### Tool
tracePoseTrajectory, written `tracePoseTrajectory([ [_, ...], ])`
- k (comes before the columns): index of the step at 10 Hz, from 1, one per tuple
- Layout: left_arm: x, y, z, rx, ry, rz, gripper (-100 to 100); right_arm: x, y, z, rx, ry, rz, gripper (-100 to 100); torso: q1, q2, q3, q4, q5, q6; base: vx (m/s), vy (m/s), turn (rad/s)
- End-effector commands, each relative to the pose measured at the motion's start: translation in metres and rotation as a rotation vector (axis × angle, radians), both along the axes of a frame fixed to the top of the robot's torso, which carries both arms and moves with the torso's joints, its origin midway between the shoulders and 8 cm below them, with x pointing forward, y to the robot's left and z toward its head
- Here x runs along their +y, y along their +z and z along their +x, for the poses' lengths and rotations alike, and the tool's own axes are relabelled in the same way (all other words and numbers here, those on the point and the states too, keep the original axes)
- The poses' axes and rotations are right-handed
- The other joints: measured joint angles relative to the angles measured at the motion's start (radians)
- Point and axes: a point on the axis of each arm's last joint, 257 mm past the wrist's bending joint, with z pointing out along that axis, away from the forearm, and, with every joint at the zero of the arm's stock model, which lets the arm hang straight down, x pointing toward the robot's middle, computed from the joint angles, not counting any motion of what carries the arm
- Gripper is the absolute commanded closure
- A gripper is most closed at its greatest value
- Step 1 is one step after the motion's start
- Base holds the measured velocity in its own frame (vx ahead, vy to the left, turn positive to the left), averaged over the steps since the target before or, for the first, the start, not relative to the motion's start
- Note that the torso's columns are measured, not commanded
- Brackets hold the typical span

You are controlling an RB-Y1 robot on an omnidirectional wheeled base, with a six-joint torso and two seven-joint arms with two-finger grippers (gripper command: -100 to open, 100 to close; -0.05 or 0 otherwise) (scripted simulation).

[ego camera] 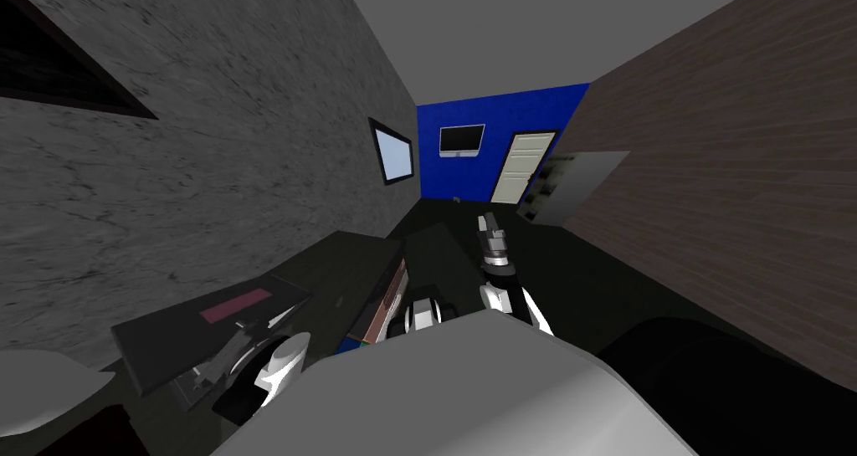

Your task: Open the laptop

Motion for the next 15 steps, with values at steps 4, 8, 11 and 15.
tracePoseTrajectory([
  [4, 0.019, 0.028, 0.031, 0.008, -0.065, -0.004, -100, 0.0, 0.0, 0.0, 0.0, 0.0, 0.0, 0, -0.002, 0.008, 0.005, 0.004, -0.003, -0.002, 0.034, -0.07, 0.126],
  [8, 0.029, 0.053, 0.053, 0.006, -0.12, 0.004, -100, 0.0, 0.0, 0.0, 0.0, 0.0, 0.0, 0, -0.001, 0.007, 0.004, 0.003, -0.002, -0.001, 0.024, -0.061, 0.129],
  [11, 0.027, 0.048, 0.05, 0.009, -0.113, -0.003, 0, 0.0, 0.0, 0.0, 0.0, 0.0, 0.0, 0, 0.002, 0.008, 0.005, 0.003, 0.0, -0.001, 0.003, -0.01, 0.009],
  [15, 0.027, 0.048, 0.05, 0.009, -0.113, -0.003, 0, 0.0, 0.0, 0.0, 0.0, 0.0, 0.0, 0, 0.002, 0.006, 0.004, 0.002, 0.0, -0.002, 0.0, 0.0, 0.0],
])
